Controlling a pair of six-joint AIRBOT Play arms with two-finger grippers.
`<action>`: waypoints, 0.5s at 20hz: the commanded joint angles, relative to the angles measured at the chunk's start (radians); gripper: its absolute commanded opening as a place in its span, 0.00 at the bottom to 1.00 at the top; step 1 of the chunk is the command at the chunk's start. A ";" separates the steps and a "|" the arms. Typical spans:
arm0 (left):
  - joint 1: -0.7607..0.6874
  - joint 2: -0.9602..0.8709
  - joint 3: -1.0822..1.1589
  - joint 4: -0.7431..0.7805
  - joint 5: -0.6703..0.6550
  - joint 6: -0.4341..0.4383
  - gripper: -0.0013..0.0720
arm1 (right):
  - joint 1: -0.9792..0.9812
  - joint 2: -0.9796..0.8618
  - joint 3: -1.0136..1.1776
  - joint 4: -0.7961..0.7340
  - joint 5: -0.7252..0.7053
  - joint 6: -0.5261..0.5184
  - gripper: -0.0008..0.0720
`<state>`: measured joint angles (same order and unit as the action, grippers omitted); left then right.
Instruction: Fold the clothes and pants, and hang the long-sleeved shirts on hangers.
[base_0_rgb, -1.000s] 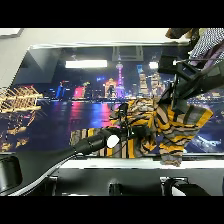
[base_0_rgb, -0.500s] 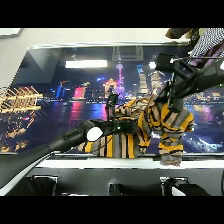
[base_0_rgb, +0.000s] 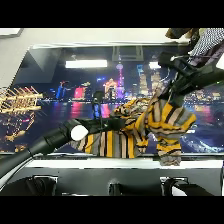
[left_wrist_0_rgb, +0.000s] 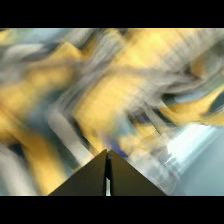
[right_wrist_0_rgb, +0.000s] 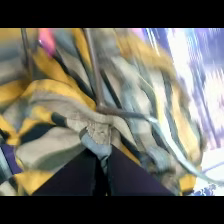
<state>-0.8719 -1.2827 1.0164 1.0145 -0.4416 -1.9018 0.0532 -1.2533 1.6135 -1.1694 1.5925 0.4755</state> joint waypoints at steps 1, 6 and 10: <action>0.000 0.007 -0.004 0.006 -0.164 0.059 0.04 | 0.006 -0.008 0.000 0.077 0.018 -0.003 0.04; -0.001 0.007 -0.004 -0.014 -0.109 0.085 0.04 | 0.006 -0.008 0.001 0.079 0.030 -0.003 0.04; -0.031 -0.008 -0.004 -0.029 0.062 0.083 0.04 | 0.006 -0.008 0.000 0.080 0.005 -0.003 0.04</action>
<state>-0.8864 -1.2812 1.0130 0.9977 -0.4927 -1.8225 0.0593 -1.2602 1.6138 -1.0939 1.6115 0.4725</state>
